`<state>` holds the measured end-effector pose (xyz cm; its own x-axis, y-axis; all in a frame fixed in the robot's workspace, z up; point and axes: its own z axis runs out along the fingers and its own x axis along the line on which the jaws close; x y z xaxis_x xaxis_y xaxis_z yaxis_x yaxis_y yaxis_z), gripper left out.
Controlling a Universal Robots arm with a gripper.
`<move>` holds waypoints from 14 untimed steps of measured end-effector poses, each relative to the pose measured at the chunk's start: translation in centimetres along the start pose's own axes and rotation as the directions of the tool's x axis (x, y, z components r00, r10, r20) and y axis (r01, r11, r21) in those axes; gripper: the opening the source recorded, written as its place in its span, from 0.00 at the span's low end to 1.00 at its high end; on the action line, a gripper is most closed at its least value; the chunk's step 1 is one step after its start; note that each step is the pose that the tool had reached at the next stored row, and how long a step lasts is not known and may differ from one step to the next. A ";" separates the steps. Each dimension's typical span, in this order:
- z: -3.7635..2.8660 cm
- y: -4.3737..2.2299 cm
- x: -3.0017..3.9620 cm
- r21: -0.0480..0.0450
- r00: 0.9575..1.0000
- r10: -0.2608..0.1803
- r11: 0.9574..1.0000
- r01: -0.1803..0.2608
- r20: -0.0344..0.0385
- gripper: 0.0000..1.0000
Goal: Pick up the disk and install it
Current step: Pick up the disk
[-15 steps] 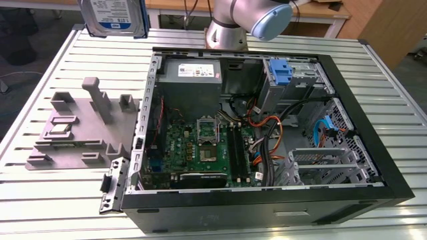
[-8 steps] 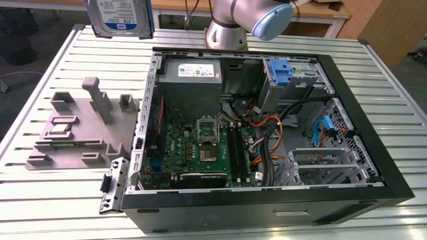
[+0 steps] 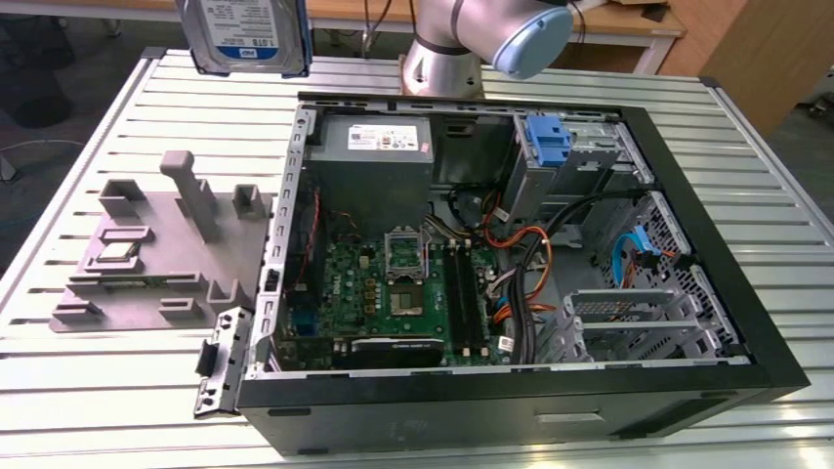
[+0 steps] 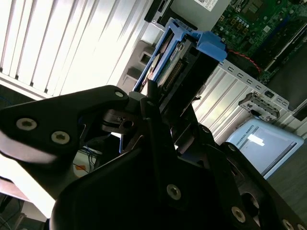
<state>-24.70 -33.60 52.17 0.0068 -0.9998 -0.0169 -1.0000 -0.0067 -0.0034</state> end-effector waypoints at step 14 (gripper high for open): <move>0.34 -1.52 0.01 0.000 1.000 0.000 1.000 0.000 0.000 0.35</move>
<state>-23.18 -33.59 51.84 0.0069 -0.9998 -0.0169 -1.0000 -0.0068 -0.0033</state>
